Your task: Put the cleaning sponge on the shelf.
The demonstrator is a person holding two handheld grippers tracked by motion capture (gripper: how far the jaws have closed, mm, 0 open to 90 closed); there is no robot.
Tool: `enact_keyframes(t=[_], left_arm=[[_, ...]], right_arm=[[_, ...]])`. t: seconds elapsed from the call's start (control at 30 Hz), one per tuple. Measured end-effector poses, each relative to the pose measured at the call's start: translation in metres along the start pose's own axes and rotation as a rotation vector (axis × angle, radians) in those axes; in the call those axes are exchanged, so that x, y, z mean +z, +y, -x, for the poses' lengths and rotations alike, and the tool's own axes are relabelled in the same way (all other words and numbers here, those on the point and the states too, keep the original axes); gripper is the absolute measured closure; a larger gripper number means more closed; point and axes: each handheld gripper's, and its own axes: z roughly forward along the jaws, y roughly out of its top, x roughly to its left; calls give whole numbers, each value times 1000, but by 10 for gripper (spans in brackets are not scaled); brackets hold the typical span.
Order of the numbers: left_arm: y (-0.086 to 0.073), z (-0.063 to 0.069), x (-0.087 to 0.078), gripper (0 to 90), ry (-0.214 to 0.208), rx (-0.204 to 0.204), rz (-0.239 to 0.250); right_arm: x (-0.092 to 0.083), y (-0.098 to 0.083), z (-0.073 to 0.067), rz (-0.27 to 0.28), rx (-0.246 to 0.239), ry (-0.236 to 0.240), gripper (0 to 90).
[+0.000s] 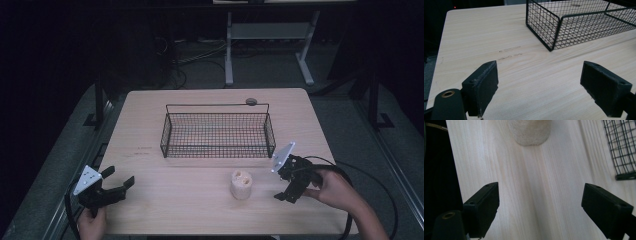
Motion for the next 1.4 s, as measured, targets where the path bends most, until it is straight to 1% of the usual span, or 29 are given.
enact_keyframes(t=[0.03, 0.07, 0.2, 0.33, 0.43, 0.53, 0.73, 0.77, 0.83, 1.07, 1.13, 1.4], left_arm=[[0, 0, 0, 139, 0, 0, 0], [0, 0, 0, 139, 0, 0, 0], [0, 0, 0, 139, 0, -3, 3], [0, 0, 0, 139, 1, -3, 5], [0, 0, 0, 140, 1, -3, 4], [0, -1, 0, 139, 0, -5, 7], [0, -1, 0, 139, -2, -8, 10], [0, 0, 0, 140, -1, -7, 10], [0, 0, 0, 139, -2, -7, 9], [1, -1, -1, 139, -2, -7, 11], [1, -1, 0, 139, -3, -8, 11], [1, -1, -1, 139, -2, -11, 13]], right_arm=[[0, 0, 0, 0, 0, 0, 144], [0, 4, 0, -3, -13, 1, 146], [0, 11, 0, 0, -19, 7, 146], [0, 18, 1, 1, -39, 7, 146], [0, 22, 1, -1, -44, 8, 146], [0, 29, 2, -1, -49, 15, 146], [4, 40, 2, -9, -76, 23, 146], [4, 42, 2, -14, -71, 24, 146], [5, 45, 3, -11, -83, 27, 146], [6, 54, 2, -15, -94, 35, 146], [8, 57, 2, -17, -107, 41, 146], [12, 69, 1, -24, -126, 53, 147]])
